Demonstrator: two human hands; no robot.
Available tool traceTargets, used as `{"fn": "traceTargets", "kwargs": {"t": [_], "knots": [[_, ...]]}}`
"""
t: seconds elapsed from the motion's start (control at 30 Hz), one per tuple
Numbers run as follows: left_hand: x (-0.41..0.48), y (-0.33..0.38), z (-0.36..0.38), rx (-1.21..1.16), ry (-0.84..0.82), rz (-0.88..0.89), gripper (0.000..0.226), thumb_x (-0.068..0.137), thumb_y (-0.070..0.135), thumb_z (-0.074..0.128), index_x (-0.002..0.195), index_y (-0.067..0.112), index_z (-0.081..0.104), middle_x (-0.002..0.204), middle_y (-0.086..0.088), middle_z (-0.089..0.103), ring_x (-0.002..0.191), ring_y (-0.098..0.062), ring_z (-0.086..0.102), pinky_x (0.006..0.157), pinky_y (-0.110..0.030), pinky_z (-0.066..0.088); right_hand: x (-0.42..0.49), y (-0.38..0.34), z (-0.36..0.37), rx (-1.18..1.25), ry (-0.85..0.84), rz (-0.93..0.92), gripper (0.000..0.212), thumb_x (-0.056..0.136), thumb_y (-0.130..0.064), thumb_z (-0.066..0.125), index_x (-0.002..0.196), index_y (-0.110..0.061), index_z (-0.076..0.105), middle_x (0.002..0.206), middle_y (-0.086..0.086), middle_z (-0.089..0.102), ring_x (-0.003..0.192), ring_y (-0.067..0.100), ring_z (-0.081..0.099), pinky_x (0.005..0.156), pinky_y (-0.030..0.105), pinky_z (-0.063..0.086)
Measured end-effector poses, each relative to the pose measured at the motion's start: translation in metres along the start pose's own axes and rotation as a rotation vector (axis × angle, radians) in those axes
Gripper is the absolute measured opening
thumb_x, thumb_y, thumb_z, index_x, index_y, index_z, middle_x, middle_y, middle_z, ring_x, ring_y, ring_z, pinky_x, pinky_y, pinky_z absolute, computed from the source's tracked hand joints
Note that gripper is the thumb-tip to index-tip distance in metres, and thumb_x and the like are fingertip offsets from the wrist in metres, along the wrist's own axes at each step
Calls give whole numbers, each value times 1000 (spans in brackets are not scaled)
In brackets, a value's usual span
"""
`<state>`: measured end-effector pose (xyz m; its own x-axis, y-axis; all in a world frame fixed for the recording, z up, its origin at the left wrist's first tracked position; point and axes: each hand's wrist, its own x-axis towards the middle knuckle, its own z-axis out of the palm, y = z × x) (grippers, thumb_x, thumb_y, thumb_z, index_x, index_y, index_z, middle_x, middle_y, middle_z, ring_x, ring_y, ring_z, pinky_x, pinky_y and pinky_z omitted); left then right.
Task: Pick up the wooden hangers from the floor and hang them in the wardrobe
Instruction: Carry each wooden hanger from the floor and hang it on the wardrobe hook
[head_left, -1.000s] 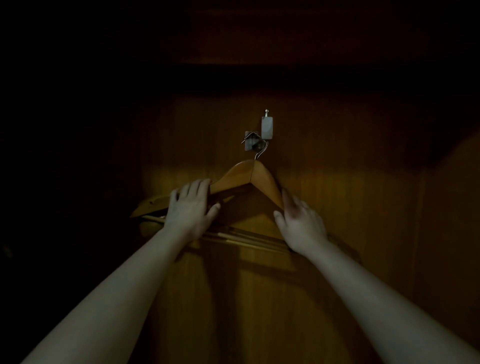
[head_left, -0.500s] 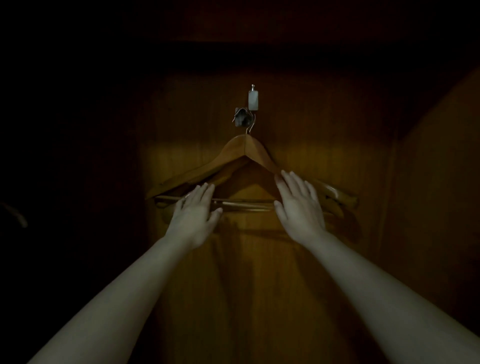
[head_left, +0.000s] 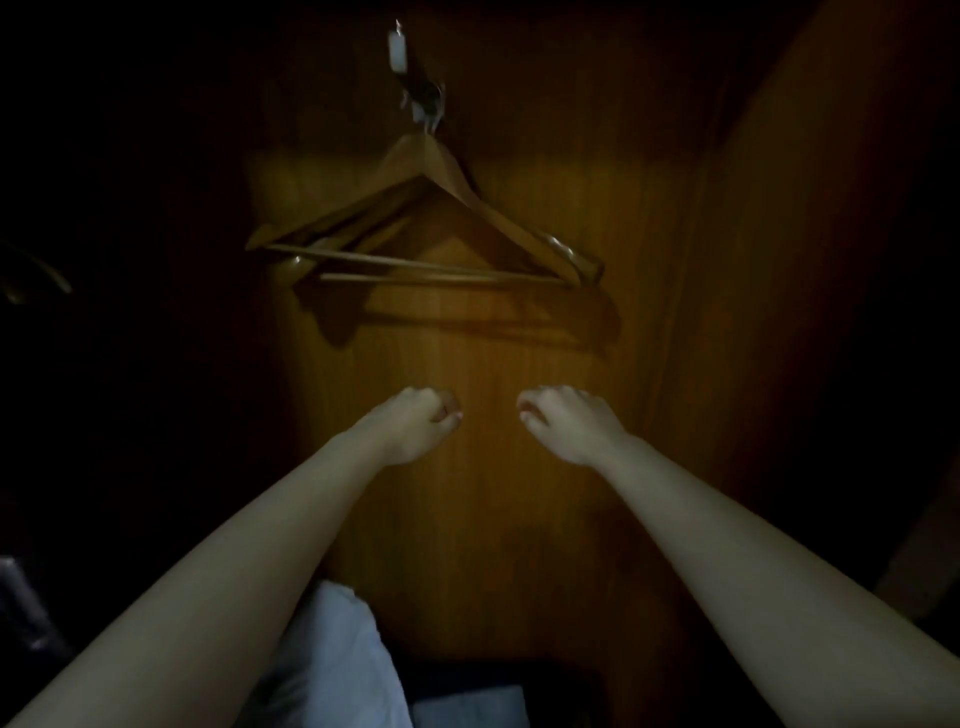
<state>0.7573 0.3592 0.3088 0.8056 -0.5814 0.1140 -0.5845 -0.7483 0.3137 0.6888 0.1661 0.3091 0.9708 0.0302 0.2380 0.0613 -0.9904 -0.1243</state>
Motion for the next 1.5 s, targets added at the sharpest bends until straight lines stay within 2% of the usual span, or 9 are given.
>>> {"fn": "traceTargets", "kwargs": {"t": [0.33, 0.53, 0.63, 0.73, 0.9, 1.0, 1.17, 1.33, 1.5], "knots": [[-116, 66, 156, -135, -471, 70, 25, 99, 26, 40, 116, 17, 57, 101, 1, 59, 94, -14, 56, 77, -24, 45, -212, 59, 95, 227, -435, 182, 28, 98, -28, 40, 115, -22, 61, 112, -1, 63, 103, 18, 59, 88, 37, 49], [-171, 105, 255, -150, -686, 162, 15, 97, 25, 44, 95, 29, 58, 92, 0, 62, 85, -19, 57, 83, -39, 46, -360, 99, 152, 314, -590, 368, 20, 95, -29, 42, 93, -24, 61, 99, -1, 64, 95, 21, 60, 83, 33, 46], [-198, 127, 302, -163, -804, 165, 14, 97, 31, 44, 97, 28, 58, 100, -7, 65, 93, -26, 61, 84, -41, 47, -434, 108, 176, 360, -643, 462, 25, 96, -22, 41, 106, -13, 62, 109, 3, 61, 97, 19, 57, 77, 24, 38], [-223, 152, 343, -211, -887, 130, 24, 96, 34, 47, 108, 19, 60, 108, -1, 64, 102, -17, 59, 91, -36, 48, -506, 115, 203, 409, -695, 656, 32, 97, -28, 40, 122, -15, 56, 127, 4, 54, 117, 24, 52, 90, 29, 40], [-260, 179, 402, -158, -996, 84, 22, 93, 31, 47, 103, 17, 61, 103, -2, 62, 99, -19, 59, 86, -31, 49, -621, 110, 230, 529, -750, 944, 28, 96, -24, 41, 114, -15, 60, 124, 8, 57, 110, 24, 56, 91, 31, 43], [-276, 191, 431, -122, -1045, 65, 23, 95, 27, 47, 102, 10, 60, 102, -8, 61, 98, -23, 58, 84, -32, 47, -680, 95, 241, 616, -749, 1177, 28, 96, -22, 42, 116, -16, 61, 123, 6, 59, 109, 23, 57, 91, 30, 45], [-284, 228, 469, -82, -1169, 81, 18, 96, 21, 45, 81, 12, 49, 76, -2, 50, 70, -14, 47, 65, -25, 39, -754, 68, 254, 835, -670, 1562, 28, 94, -14, 44, 111, -5, 65, 118, 11, 63, 101, 23, 57, 78, 24, 40], [-264, 287, 507, -24, -1290, 227, 18, 97, 21, 44, 82, 15, 53, 90, -7, 56, 87, -21, 53, 78, -29, 41, -784, 63, 257, 964, -452, 1856, 26, 94, -14, 47, 109, -5, 66, 116, 13, 65, 99, 23, 58, 84, 27, 42], [-210, 356, 542, 142, -1375, 427, 19, 97, 25, 42, 94, 13, 56, 103, -12, 59, 98, -24, 56, 87, -32, 44, -794, 77, 256, 1058, -240, 2096, 22, 94, -9, 45, 105, -2, 63, 96, 14, 64, 77, 17, 58, 66, 24, 46]]}}
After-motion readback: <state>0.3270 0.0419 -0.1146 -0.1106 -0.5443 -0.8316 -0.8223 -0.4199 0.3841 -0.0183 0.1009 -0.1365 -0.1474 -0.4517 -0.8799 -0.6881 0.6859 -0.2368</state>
